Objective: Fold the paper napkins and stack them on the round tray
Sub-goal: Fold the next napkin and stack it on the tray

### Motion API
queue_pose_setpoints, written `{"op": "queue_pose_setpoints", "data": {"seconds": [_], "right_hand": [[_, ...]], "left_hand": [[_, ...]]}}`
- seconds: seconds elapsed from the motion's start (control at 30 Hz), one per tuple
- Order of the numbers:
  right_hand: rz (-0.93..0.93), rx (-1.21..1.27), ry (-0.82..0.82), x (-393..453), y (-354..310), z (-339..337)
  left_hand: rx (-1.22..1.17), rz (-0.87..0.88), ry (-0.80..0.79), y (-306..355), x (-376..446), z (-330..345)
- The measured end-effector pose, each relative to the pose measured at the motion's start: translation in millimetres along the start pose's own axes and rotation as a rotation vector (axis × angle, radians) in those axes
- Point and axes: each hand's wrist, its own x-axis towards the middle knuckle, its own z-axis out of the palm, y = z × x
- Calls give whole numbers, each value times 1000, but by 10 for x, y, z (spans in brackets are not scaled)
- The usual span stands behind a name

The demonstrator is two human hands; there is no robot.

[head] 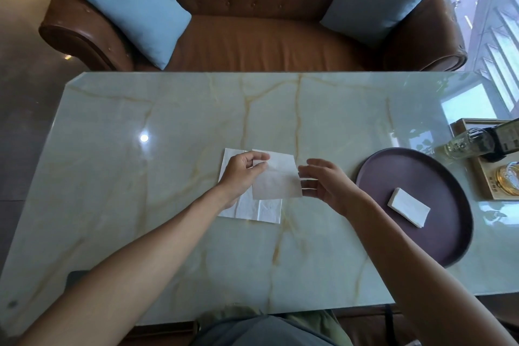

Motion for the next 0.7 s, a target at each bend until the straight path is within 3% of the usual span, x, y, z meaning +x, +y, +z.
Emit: {"op": "queue_pose_setpoints", "data": {"seconds": [0.2,0.37,0.57,0.7], "right_hand": [[18,181,-66,-47,52,-45],[-47,92,-30,-26,103,-22],[-67,329,-119,-70,83,-69],[-69,368,-136,-70,111,-96]], "left_hand": [[28,-3,18,-11,-29,0],[-32,-48,-45,-8,-44,2],[-214,-135,-113,27,-140,12],[-194,-125,-208,-23,-184,16]]}}
